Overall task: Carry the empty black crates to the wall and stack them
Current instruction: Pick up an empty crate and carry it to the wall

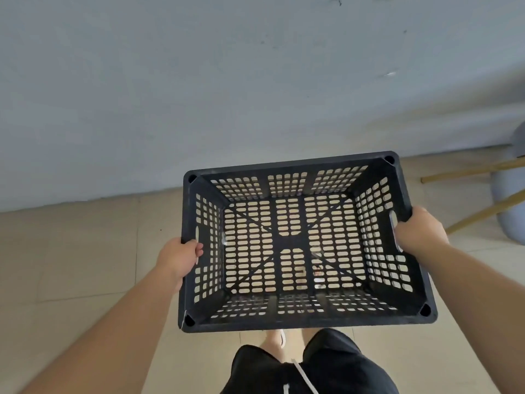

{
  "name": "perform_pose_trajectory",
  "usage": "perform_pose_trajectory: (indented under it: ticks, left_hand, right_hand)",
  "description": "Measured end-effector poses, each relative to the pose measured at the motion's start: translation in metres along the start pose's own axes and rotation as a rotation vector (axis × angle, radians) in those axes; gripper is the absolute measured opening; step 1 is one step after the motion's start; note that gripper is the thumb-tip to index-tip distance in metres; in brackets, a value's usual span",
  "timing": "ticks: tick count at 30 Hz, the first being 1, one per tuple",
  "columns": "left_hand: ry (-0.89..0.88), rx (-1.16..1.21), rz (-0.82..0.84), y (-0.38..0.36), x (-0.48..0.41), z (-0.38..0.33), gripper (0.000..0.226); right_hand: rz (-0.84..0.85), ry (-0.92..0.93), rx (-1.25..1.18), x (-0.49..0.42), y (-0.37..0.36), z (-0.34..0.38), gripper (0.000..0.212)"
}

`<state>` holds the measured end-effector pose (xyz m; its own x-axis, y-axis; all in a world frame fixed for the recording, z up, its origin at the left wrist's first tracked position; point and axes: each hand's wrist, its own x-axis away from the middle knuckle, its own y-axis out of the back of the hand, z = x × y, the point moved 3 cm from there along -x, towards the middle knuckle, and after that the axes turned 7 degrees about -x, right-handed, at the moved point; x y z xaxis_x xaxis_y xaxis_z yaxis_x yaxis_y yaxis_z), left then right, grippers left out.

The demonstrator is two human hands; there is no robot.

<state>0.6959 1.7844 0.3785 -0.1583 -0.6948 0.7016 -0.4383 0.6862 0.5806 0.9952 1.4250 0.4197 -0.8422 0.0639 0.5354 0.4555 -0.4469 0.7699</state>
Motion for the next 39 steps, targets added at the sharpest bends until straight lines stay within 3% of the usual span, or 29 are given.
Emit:
perform_pose_trajectory:
  ticks: [14,25,39]
  left_hand:
    - [0.117,-0.011,-0.045,-0.1,-0.183,-0.037,0.025]
    - [0.145,0.013,-0.05,-0.194,-0.369,-0.001,0.028]
    - [0.15,0.01,-0.091,-0.287,-0.499,0.027,0.022]
  right_hand:
    - [0.065,-0.026,0.036,-0.193,-0.117,0.059,0.03]
    - [0.076,-0.04,0.047,-0.32,-0.284,0.043,0.032]
    - [0.035,-0.039,0.048,-0.43,-0.397,0.016,0.036]
